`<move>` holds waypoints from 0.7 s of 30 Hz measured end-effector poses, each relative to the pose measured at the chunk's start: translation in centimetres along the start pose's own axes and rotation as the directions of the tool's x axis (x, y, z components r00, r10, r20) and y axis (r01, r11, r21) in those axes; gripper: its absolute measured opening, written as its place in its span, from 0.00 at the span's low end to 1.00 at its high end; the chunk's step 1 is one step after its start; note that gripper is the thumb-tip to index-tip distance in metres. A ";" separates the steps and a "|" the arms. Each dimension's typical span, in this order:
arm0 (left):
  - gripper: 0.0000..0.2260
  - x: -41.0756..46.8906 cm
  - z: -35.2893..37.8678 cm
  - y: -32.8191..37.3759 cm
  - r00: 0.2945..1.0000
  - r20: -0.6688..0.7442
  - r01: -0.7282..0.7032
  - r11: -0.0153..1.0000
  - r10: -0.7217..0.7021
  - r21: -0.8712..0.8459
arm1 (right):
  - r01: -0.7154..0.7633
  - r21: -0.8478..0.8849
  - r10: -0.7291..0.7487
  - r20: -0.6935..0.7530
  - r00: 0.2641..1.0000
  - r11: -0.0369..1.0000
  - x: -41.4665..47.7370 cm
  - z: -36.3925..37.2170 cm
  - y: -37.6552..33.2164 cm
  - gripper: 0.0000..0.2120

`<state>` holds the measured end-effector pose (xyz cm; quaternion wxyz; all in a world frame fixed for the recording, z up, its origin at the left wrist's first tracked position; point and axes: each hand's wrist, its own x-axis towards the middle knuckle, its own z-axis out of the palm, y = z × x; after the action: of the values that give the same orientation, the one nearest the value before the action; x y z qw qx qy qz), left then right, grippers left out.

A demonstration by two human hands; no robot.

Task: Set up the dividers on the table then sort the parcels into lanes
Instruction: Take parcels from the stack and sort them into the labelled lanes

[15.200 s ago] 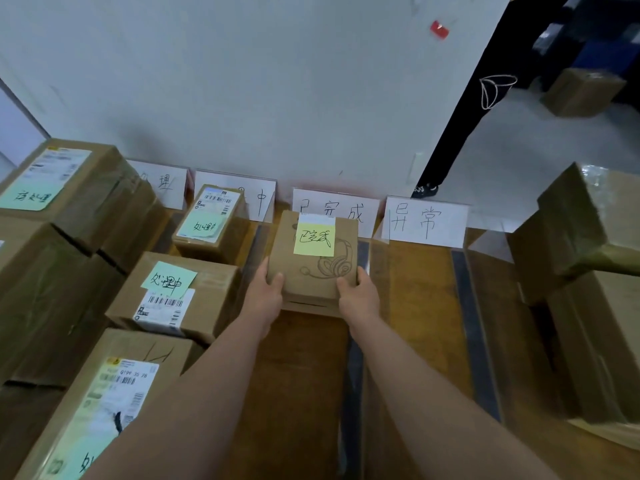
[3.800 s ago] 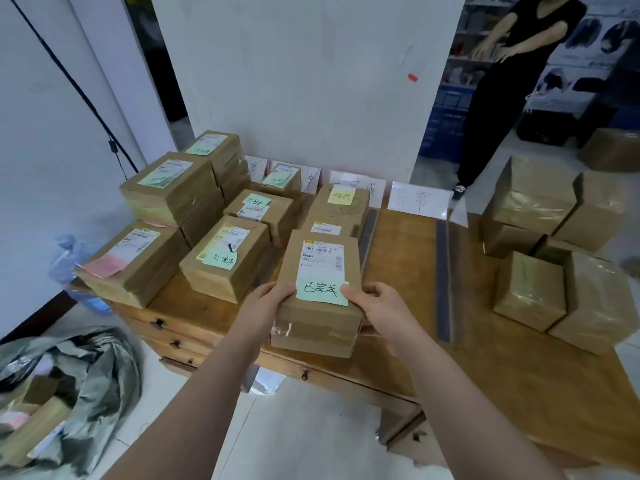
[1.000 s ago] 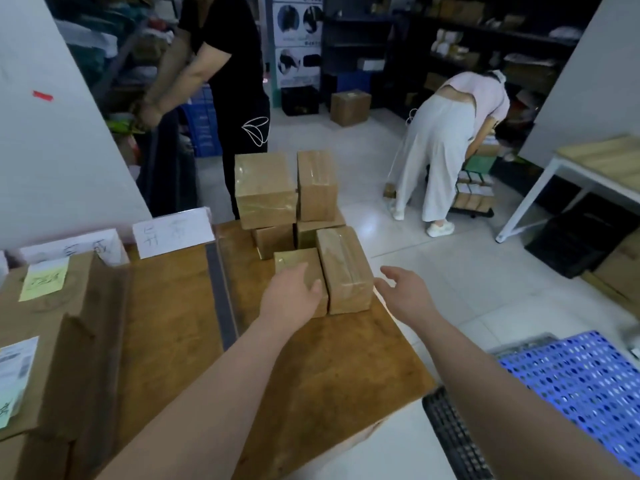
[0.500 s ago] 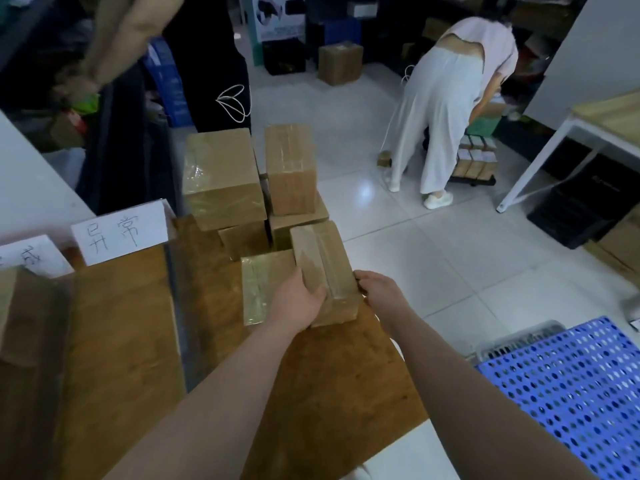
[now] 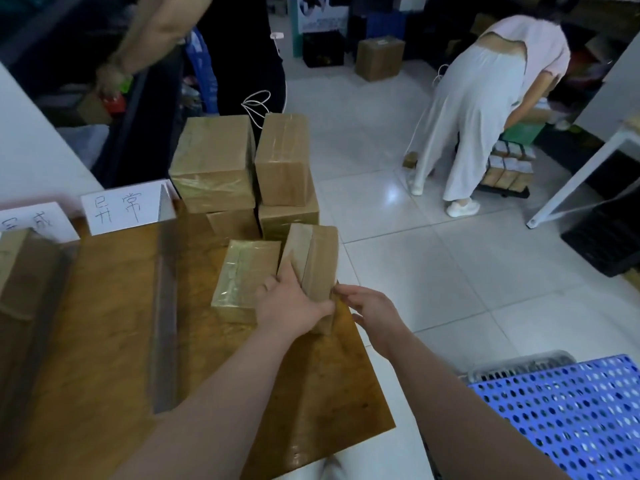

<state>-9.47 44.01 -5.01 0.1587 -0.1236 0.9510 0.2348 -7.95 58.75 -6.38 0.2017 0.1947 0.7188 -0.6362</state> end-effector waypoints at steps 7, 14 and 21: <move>0.31 -1.5 -2.1 -0.2 0.981 0.192 0.147 0.727 -0.021 -0.671 | -0.059 0.049 0.060 -0.019 0.998 0.997 0.6 -2.4 -0.3 0.15; 0.14 -3.9 -2.9 -1.5 0.936 0.320 0.290 0.197 0.145 -0.936 | -0.035 0.371 -0.041 0.195 0.980 0.928 -0.9 -3.8 -3.2 0.16; 0.18 -4.1 -3.4 0.1 0.995 0.099 0.097 0.421 -0.019 -0.902 | 0.156 0.282 -0.187 0.088 0.978 0.947 -1.7 -4.0 -5.0 0.21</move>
<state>-6.55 43.09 -0.59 0.1100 -0.2138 0.6647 0.7073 -9.31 62.08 -0.86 0.1574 0.1207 0.6255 -0.7546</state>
